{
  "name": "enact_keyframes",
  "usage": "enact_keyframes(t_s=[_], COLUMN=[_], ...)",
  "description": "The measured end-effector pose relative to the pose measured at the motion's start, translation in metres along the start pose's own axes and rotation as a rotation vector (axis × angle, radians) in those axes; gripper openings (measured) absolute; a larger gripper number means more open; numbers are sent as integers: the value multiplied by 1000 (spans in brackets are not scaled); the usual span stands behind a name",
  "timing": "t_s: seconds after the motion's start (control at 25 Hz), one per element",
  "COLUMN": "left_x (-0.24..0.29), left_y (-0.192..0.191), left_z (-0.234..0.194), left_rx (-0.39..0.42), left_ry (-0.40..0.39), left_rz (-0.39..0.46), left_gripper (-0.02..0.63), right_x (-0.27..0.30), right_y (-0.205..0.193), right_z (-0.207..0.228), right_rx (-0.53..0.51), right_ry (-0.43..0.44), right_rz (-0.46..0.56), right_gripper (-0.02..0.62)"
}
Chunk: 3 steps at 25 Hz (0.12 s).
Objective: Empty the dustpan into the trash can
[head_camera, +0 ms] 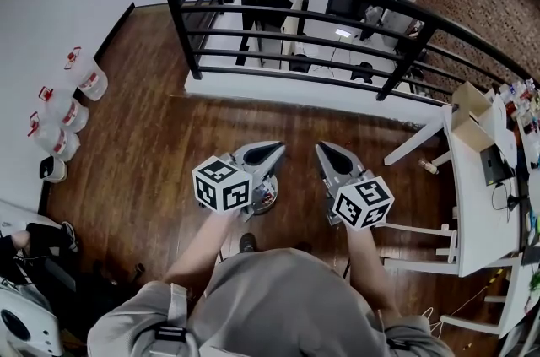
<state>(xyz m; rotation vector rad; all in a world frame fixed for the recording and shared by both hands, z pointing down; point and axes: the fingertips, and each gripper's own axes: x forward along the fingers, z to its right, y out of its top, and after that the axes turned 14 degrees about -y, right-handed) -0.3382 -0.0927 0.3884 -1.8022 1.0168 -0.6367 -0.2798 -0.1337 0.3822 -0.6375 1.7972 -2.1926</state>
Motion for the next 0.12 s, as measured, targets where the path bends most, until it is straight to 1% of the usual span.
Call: enact_keyframes(t_s=[0.12], left_x=[0], left_y=[3], left_z=[-3], left_rx=[1], left_ry=[-1], left_rz=[-1], left_gripper=[6], right_x=[4], right_y=[2], right_z=[0], right_rx=[0], right_ry=[-3], right_rz=[2], right_gripper=[0])
